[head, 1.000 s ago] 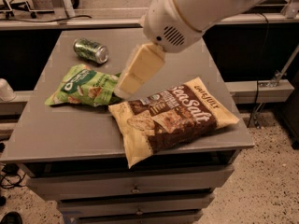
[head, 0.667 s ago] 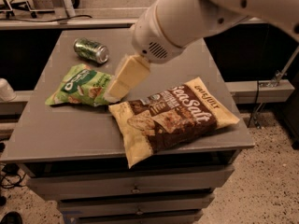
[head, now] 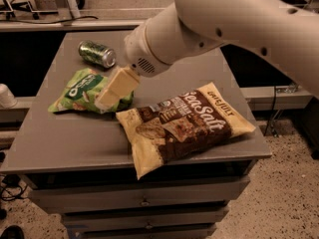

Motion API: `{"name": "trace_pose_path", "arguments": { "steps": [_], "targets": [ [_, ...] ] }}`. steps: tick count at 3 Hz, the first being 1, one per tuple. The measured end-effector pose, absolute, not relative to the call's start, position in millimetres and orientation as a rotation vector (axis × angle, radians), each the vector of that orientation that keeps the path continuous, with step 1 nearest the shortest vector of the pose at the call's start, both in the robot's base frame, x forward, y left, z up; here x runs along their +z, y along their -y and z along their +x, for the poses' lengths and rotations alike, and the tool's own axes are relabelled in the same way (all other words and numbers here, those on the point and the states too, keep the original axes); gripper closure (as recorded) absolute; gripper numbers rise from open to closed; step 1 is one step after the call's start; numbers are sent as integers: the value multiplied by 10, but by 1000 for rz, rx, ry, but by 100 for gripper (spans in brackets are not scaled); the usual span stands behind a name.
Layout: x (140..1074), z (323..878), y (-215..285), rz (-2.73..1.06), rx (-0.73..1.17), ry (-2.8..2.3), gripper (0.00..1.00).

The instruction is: Pick green rice chip bag

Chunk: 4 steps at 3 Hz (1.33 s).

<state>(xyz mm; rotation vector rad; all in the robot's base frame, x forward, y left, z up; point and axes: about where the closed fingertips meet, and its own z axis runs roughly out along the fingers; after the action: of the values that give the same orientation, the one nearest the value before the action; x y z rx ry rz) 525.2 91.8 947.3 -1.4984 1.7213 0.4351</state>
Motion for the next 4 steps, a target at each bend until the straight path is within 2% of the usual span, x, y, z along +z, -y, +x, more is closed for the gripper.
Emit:
{"name": "trace_pose_path", "arguments": {
  "steps": [3,4],
  "targets": [
    [8927,5438,-1385,-1513,534,-1748,0],
    [8781,5458,-1435,-1519,550,-1765,15]
  ]
}}
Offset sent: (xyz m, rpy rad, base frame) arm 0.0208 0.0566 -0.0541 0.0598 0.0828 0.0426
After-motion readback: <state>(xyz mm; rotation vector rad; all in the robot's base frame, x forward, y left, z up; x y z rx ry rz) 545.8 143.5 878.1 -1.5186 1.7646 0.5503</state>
